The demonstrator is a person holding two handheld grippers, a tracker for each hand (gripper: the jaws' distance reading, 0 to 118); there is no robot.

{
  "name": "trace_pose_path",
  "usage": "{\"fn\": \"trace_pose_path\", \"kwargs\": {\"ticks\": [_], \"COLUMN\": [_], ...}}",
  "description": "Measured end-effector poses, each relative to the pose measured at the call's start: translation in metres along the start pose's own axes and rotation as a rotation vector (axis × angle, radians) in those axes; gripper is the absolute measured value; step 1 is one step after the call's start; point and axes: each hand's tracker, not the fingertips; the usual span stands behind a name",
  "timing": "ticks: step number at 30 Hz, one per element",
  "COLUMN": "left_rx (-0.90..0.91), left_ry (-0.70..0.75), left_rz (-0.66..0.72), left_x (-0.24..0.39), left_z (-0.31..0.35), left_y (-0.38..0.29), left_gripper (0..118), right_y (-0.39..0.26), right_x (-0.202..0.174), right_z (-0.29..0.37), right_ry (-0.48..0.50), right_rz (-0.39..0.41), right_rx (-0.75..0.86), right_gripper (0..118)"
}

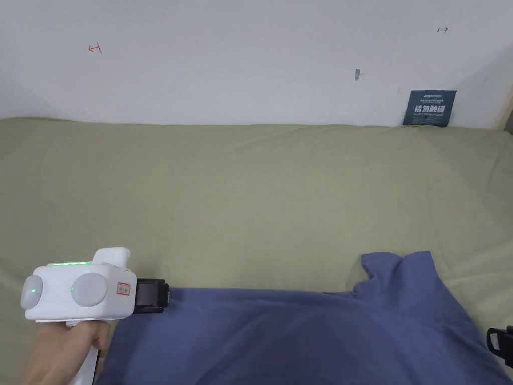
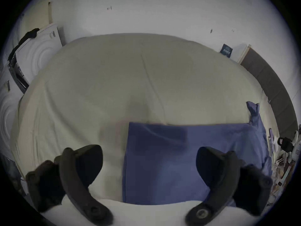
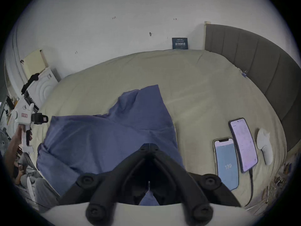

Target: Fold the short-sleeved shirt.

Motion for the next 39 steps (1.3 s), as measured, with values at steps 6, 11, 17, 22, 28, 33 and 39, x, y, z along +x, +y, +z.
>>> {"fn": "trace_pose_path", "kwargs": {"ticks": [6, 11, 17, 22, 28, 33, 39], "left_rx": [-0.06, -0.028, -0.032, -0.043, -0.052, -0.056, -0.018], "left_ry": [0.052, 0.022, -0.011, -0.007, -0.012, -0.026, -0.039], "left_rz": [-0.007, -0.05, -0.039, -0.029, -0.004, -0.013, -0.019], "left_x": [0.001, 0.002, 0.007, 0.016, 0.013, 0.008, 0.003], "left_z": [-0.048, -0.028, 0.002, 0.001, -0.015, -0.004, 0.033], "left_y": [0.012, 0.01, 0.018, 0.013, 0.008, 0.004, -0.007], "left_gripper": [112, 12, 0, 0, 0, 0, 0], "right_y": [0.005, 0.014, 0.043, 0.056, 0.06, 0.064, 0.061], "right_x": [0.012, 0.025, 0.035, 0.035, 0.033, 0.04, 0.018], "right_z": [-0.027, -0.045, -0.082, -0.127, -0.14, -0.119, -0.058], "right_ry": [-0.017, -0.035, 0.007, -0.03, -0.082, -0.035, -0.005], "right_rz": [-0.011, -0.015, -0.038, -0.013, 0.066, 0.049, 0.064], "right_rx": [-0.045, -0.062, -0.153, -0.264, -0.289, -0.206, -0.1], "right_gripper": [1, 1, 110, 118, 67, 4, 5]}}
